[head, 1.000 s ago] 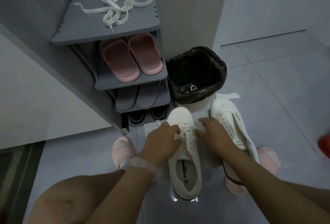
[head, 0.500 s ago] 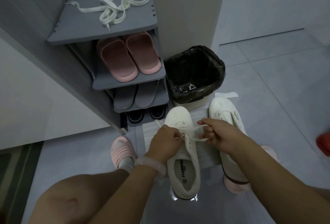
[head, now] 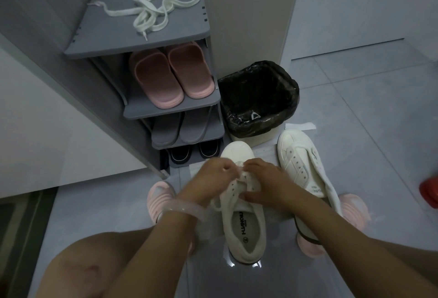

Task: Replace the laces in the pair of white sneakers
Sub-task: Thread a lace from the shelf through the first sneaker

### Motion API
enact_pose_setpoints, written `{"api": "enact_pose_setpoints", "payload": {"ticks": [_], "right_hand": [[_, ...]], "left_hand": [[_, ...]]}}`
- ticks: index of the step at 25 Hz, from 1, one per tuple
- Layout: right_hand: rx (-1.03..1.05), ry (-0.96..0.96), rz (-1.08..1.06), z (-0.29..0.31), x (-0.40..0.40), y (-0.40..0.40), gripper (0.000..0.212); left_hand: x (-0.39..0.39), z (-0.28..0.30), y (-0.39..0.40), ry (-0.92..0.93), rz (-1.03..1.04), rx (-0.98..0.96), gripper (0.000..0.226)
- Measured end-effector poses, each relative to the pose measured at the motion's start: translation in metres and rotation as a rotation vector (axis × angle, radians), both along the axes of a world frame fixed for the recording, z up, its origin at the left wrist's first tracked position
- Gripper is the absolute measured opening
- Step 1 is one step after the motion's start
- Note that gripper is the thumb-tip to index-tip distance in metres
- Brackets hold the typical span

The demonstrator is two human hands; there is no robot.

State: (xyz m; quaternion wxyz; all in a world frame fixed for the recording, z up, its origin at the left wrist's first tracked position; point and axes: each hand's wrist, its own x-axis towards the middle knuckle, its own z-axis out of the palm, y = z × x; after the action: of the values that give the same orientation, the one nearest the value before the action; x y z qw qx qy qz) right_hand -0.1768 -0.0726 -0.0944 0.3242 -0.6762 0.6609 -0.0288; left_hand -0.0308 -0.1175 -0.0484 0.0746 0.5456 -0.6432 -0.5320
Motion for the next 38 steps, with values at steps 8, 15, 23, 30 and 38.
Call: {"api": "enact_pose_setpoints", "payload": {"ticks": [8,15,23,30,38], "right_hand": [[0.036,-0.023,0.001,0.002,0.001,-0.001,0.073],[-0.035,-0.272,-0.19,0.0,-0.003,-0.002,0.041],[-0.154,0.025,-0.181,0.0,0.014,0.005,0.015],[-0.159,0.137,-0.139,0.005,0.019,0.002,0.01],[-0.096,0.139,-0.083,0.007,0.02,0.002,0.006]], "left_hand": [[0.038,0.079,-0.011,0.434,-0.135,0.255,0.028],[0.042,0.074,-0.015,0.209,-0.357,0.216,0.028],[0.02,0.007,-0.009,-0.412,-0.571,-0.099,0.025],[-0.003,-0.02,0.018,-0.505,-0.44,-0.309,0.036],[-0.001,-0.02,0.015,-0.466,-0.425,-0.295,0.038]]}}
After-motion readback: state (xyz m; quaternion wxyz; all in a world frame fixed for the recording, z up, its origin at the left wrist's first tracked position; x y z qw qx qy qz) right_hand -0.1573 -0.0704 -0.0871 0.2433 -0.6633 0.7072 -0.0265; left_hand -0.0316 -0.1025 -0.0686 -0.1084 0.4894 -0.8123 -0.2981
